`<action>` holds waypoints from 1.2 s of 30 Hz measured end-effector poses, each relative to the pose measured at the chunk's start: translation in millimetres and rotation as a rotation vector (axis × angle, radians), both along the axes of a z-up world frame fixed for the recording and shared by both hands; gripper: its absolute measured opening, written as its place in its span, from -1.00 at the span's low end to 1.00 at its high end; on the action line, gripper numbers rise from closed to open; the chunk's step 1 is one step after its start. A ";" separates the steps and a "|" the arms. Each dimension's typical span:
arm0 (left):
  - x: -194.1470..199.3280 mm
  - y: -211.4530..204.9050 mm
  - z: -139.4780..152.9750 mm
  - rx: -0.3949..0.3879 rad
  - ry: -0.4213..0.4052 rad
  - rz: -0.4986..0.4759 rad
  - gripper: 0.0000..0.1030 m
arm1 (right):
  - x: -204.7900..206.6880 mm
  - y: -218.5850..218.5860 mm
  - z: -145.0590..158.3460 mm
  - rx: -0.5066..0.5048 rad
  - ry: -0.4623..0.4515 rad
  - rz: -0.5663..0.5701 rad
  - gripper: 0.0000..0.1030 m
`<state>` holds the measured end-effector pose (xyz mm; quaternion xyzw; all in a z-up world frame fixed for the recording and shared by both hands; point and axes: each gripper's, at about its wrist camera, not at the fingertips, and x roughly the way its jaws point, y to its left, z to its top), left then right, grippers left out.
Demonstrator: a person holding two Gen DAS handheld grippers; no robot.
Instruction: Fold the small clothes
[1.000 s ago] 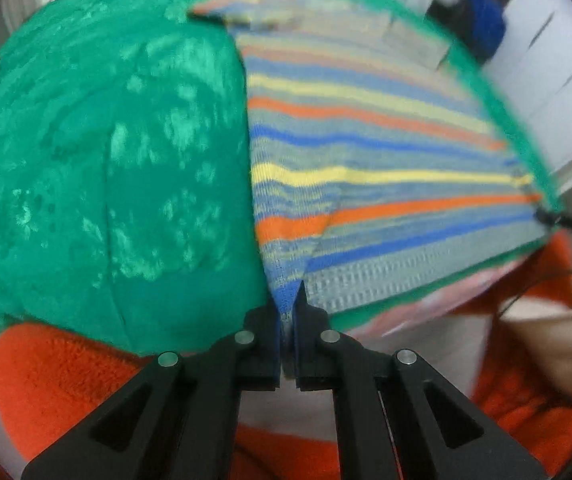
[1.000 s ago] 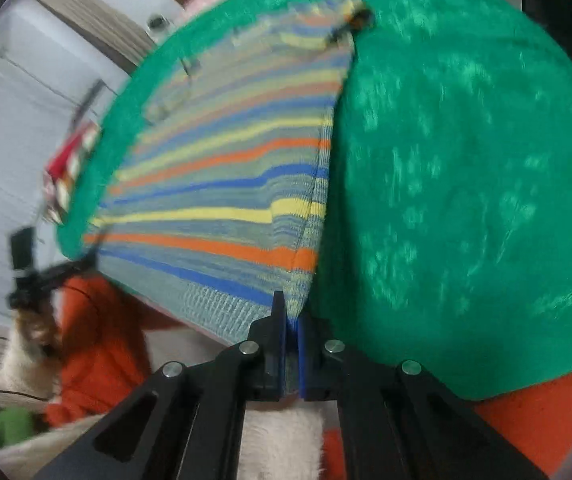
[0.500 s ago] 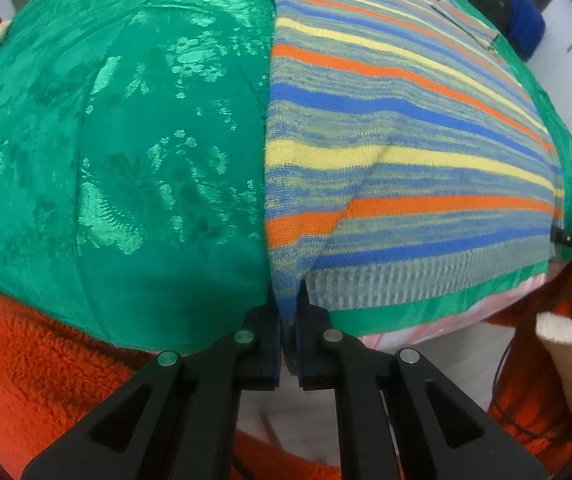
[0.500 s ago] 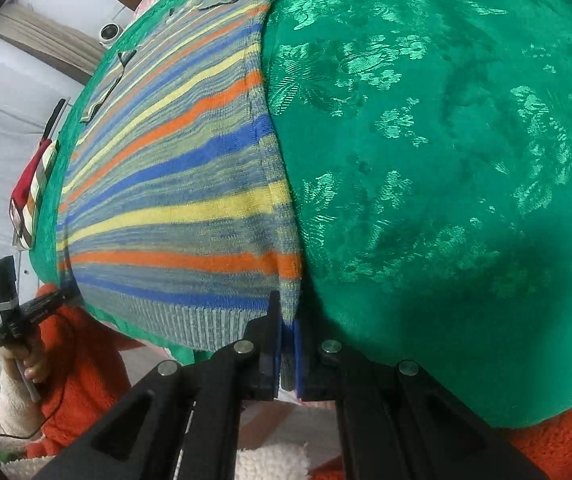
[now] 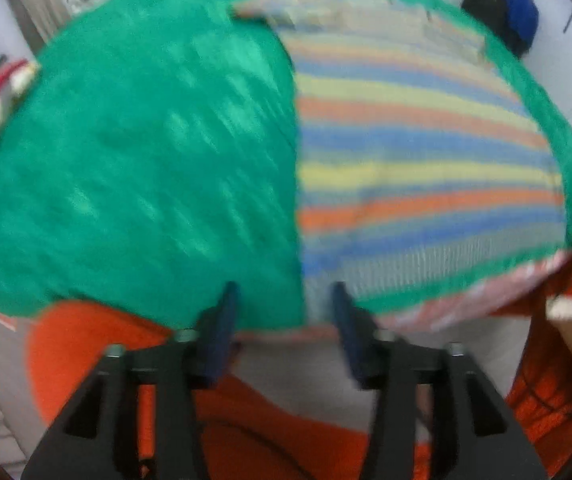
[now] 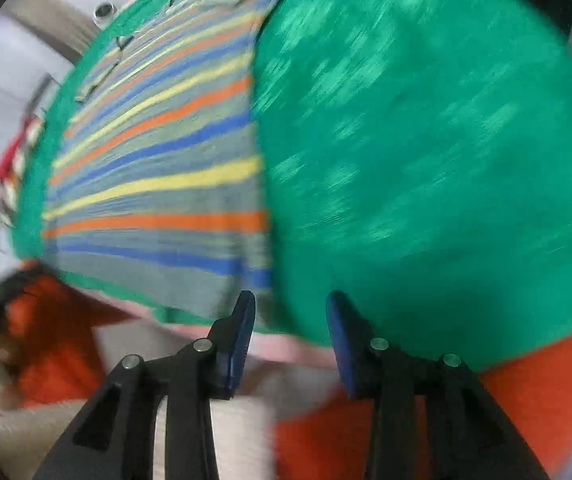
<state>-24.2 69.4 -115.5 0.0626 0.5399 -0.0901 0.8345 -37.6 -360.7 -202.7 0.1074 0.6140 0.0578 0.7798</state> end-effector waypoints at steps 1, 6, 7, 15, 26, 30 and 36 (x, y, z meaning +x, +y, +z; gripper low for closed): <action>6.4 5.3 12.3 -0.001 -0.058 0.027 0.57 | 3.6 -6.4 13.9 -0.103 -0.038 0.005 -0.22; 57.6 26.3 37.3 -0.065 -0.317 0.242 0.92 | 65.9 -2.5 81.5 -0.353 -0.332 0.072 -0.07; 66.3 28.0 32.4 -0.069 -0.342 0.285 0.92 | 80.1 6.6 88.5 -0.340 -0.383 0.102 -0.06; 77.4 27.6 -36.5 0.046 -0.281 0.340 0.91 | 232.2 115.0 45.5 -0.275 -0.480 0.414 -0.04; 79.3 22.4 -33.7 0.009 -0.278 0.320 0.91 | 276.4 -17.7 52.5 -0.226 -0.471 -0.067 -0.94; 82.5 25.4 -36.5 -0.029 -0.266 0.345 0.92 | 245.0 -138.0 75.6 -0.173 -0.449 -0.386 -0.94; 82.0 23.6 -38.5 -0.022 -0.267 0.351 0.94 | 217.5 -193.9 49.5 -0.125 -0.339 -0.495 -0.94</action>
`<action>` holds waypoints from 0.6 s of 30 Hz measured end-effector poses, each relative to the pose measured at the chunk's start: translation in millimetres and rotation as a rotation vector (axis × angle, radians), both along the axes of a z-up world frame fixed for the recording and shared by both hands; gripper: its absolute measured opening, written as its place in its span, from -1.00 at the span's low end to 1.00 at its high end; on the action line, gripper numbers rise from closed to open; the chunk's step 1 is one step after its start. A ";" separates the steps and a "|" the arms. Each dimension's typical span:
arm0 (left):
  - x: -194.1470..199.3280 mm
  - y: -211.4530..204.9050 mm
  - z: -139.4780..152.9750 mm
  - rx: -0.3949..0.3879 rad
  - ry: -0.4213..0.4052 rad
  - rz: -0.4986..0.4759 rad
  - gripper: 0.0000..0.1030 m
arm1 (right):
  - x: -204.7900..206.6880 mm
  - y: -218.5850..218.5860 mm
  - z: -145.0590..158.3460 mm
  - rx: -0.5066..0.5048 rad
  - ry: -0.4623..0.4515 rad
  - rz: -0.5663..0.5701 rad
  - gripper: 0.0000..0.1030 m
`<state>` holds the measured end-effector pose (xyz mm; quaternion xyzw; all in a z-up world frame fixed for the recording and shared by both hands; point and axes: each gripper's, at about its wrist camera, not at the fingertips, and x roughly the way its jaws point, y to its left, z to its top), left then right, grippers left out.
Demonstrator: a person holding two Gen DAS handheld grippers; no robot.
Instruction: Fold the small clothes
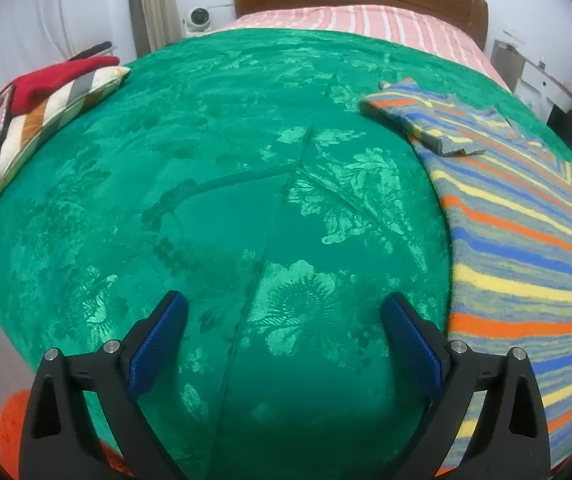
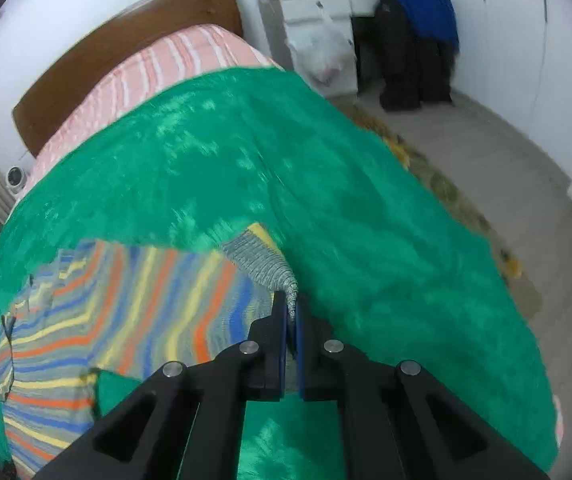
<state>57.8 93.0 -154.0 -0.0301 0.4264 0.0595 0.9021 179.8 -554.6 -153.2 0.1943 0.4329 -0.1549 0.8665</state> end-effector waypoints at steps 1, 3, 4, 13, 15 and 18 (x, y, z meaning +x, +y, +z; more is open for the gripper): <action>-0.2 0.9 -0.8 -0.003 0.002 0.003 0.96 | -3.3 -2.5 -5.3 0.013 0.008 -0.012 -0.94; -0.6 2.5 -3.0 -0.009 0.007 0.008 0.99 | -3.4 -8.8 -17.8 0.031 0.031 -0.039 -0.94; 0.1 3.0 -4.7 -0.013 0.012 0.010 0.99 | -2.9 -12.3 -23.2 0.039 0.043 -0.054 -0.94; 0.8 2.7 -9.1 -0.009 0.008 0.003 0.99 | -17.9 -34.0 -35.9 0.115 0.038 -0.131 -0.87; 1.1 2.9 -9.7 -0.009 0.003 -0.002 0.99 | -27.2 -41.2 -27.2 0.094 0.023 -0.174 -0.79; 1.1 1.2 -10.4 0.004 -0.002 0.004 0.99 | -30.3 -36.6 -7.3 0.083 -0.059 -0.121 -0.74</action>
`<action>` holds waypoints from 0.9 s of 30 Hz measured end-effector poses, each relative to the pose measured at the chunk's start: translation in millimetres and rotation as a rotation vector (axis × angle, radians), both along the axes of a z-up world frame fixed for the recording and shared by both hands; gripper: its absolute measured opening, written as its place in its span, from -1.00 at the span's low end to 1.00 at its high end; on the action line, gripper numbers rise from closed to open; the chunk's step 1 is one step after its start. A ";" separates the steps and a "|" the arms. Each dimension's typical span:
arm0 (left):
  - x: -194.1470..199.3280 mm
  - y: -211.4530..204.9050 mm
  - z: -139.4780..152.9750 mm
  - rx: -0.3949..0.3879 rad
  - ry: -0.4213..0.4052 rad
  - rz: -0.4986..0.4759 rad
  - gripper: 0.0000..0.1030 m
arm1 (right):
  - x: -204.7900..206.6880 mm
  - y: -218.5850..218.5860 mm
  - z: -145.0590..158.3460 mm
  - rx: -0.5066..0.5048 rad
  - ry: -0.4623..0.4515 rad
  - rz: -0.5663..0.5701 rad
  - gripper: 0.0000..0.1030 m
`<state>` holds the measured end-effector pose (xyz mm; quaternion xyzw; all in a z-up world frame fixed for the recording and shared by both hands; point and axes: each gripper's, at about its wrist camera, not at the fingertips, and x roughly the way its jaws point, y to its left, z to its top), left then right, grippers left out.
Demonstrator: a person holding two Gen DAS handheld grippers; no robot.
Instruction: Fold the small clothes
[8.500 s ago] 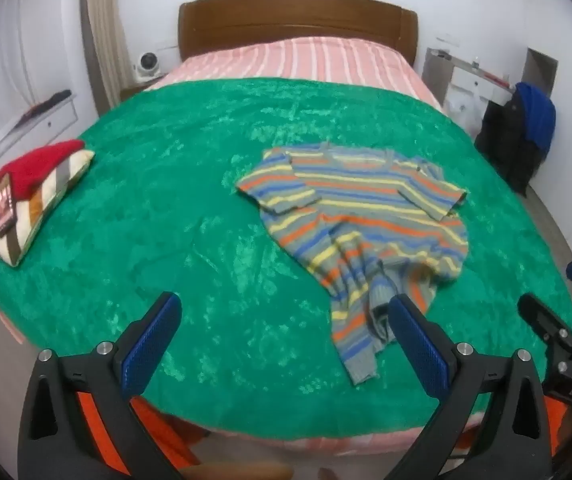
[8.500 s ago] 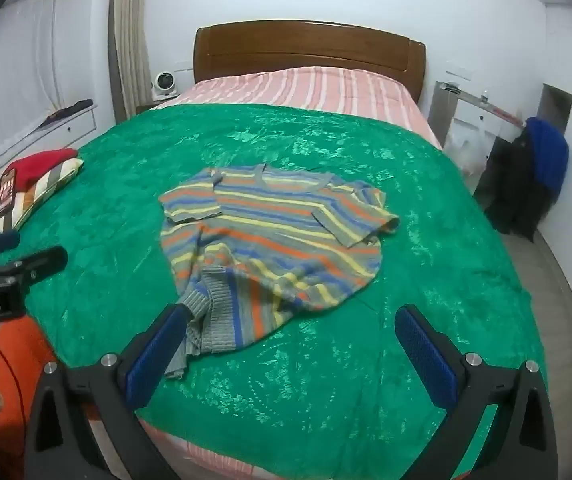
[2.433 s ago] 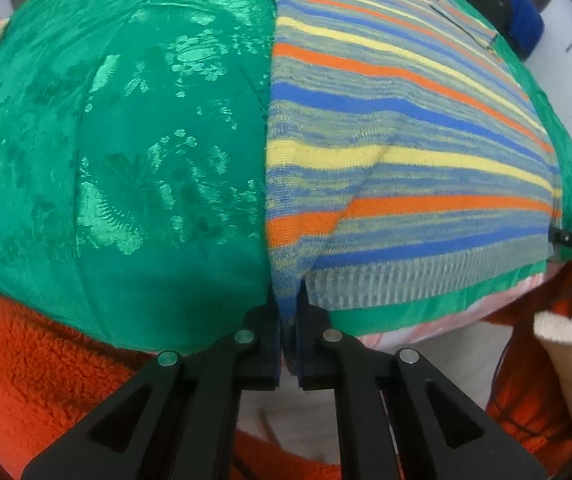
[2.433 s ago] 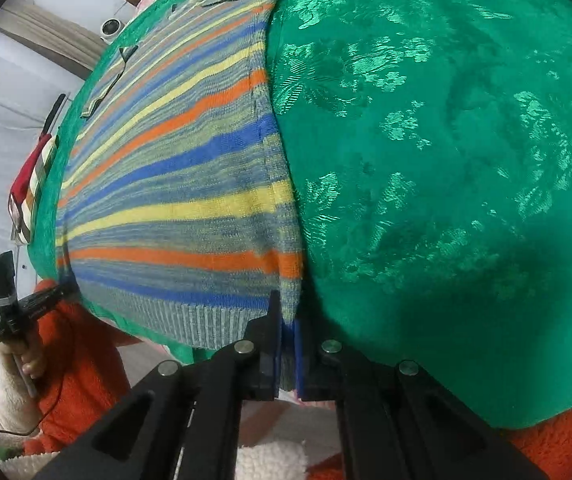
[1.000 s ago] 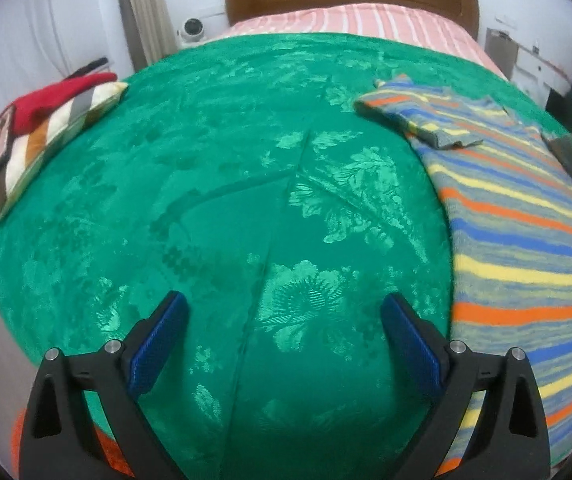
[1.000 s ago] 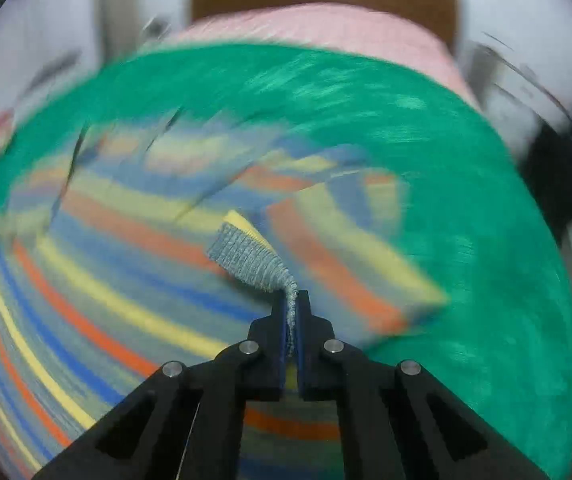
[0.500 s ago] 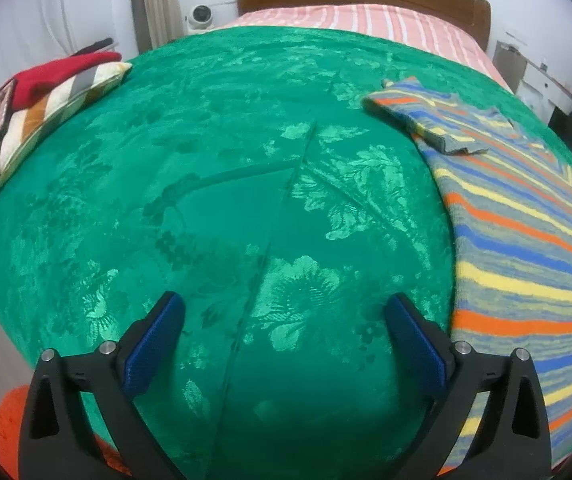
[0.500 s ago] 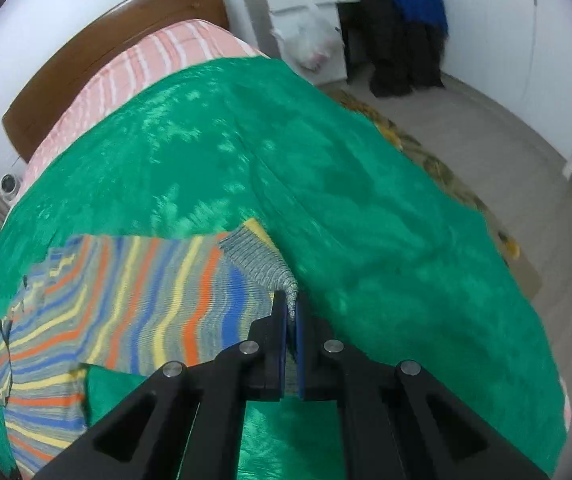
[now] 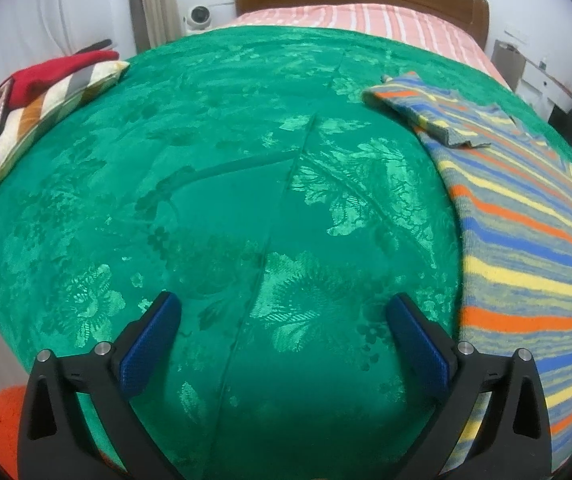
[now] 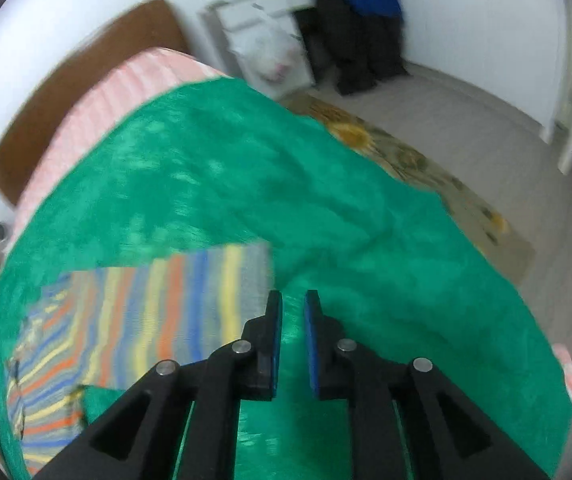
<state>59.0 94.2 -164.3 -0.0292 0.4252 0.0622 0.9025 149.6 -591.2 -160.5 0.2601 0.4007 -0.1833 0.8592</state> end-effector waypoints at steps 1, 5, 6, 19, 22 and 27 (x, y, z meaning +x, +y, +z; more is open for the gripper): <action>0.0 -1.3 -0.5 0.008 -0.001 0.002 0.99 | 4.1 6.1 3.4 0.018 -0.026 0.053 -0.74; 0.8 -5.4 -1.0 0.047 0.001 -0.017 0.99 | 20.9 35.1 -10.8 0.054 0.033 0.183 -0.29; 1.4 -4.7 0.4 0.050 0.016 -0.026 0.99 | 21.4 37.9 -21.2 0.046 0.074 0.180 -0.28; 80.3 -115.9 101.7 0.224 -0.065 -0.626 0.98 | -72.5 115.5 -21.3 -0.122 -0.035 0.276 -0.14; 118.2 -157.7 62.6 0.405 0.001 -0.699 0.93 | -85.2 139.7 -37.1 -0.151 -0.052 0.298 -0.13; 164.3 -153.7 18.5 0.362 0.091 -0.650 0.12 | -94.0 145.4 -42.0 -0.171 -0.091 0.273 -0.11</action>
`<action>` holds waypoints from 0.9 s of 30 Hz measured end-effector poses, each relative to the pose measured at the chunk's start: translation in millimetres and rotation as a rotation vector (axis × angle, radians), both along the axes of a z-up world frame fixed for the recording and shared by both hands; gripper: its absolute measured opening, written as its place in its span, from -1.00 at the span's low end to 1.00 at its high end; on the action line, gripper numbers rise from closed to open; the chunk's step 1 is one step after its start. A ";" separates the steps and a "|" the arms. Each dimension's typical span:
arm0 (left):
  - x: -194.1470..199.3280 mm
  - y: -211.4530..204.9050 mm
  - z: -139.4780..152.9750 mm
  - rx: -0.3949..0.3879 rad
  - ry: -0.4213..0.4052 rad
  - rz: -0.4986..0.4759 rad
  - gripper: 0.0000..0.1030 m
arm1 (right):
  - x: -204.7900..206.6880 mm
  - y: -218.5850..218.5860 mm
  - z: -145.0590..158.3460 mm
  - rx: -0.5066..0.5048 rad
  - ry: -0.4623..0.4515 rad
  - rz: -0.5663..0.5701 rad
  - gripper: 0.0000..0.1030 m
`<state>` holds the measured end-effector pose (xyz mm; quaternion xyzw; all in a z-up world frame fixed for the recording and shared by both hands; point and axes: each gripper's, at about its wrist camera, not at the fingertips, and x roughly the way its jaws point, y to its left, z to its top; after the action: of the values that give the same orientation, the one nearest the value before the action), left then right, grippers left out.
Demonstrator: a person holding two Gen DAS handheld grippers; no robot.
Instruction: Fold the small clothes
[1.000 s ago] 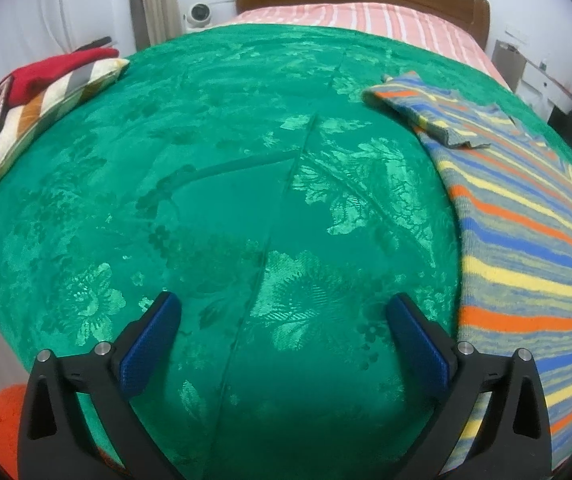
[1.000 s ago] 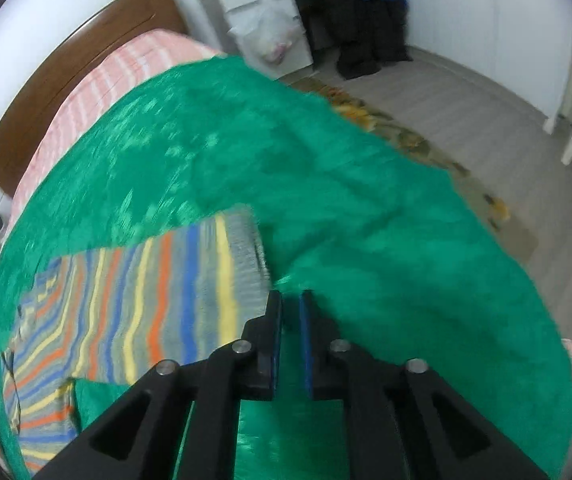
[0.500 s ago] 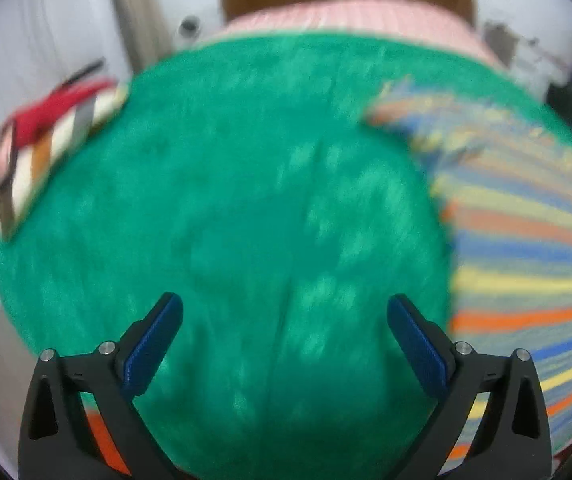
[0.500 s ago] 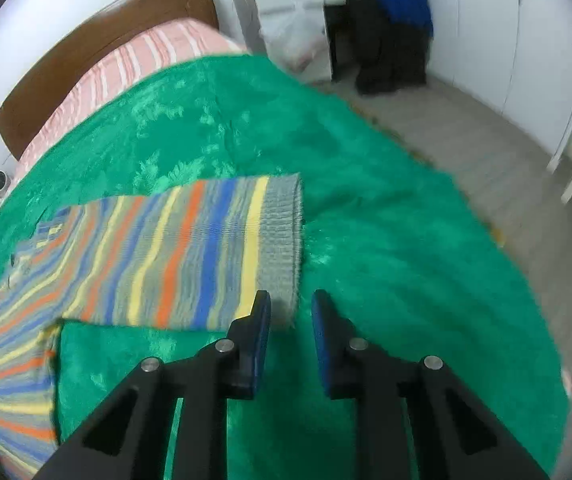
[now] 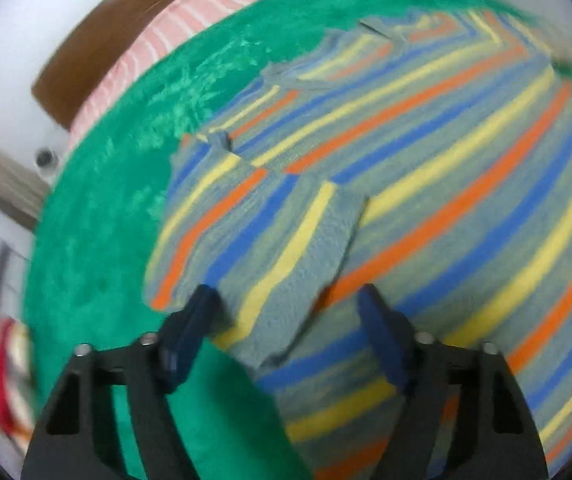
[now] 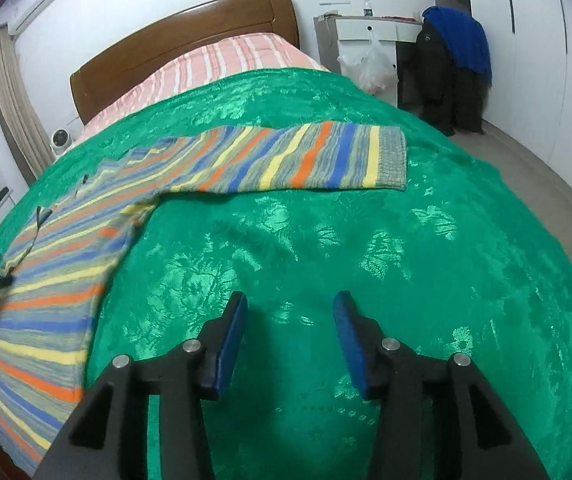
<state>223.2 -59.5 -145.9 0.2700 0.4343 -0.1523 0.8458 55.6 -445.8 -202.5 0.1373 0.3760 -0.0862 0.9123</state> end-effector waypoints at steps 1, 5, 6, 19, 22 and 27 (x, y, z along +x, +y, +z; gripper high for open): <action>5.4 6.6 3.0 -0.052 0.011 0.039 -0.75 | -0.9 -0.3 -0.6 0.002 -0.002 0.002 -0.11; 19.2 55.1 34.9 -0.241 0.000 0.201 -0.91 | -5.9 0.2 -2.0 0.013 -0.007 0.007 -0.10; 18.5 73.4 43.2 -0.307 -0.008 0.258 -0.91 | -6.5 -0.3 -2.2 0.013 -0.008 0.006 -0.10; 28.9 289.8 21.6 -0.782 0.072 0.926 -0.93 | -0.1 12.4 -9.8 -0.050 0.001 0.020 0.15; 20.4 295.6 24.3 -0.842 0.096 0.941 -0.94 | 0.1 12.9 -10.2 -0.054 0.003 0.020 0.15; 18.6 315.1 15.0 -0.757 0.134 0.989 -0.98 | 0.7 15.3 -11.2 -0.076 0.007 0.023 0.18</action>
<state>241.8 255.6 -130.8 -0.2912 0.4759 0.0973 0.8242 56.3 -430.4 -213.7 0.0981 0.3772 -0.0904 0.9165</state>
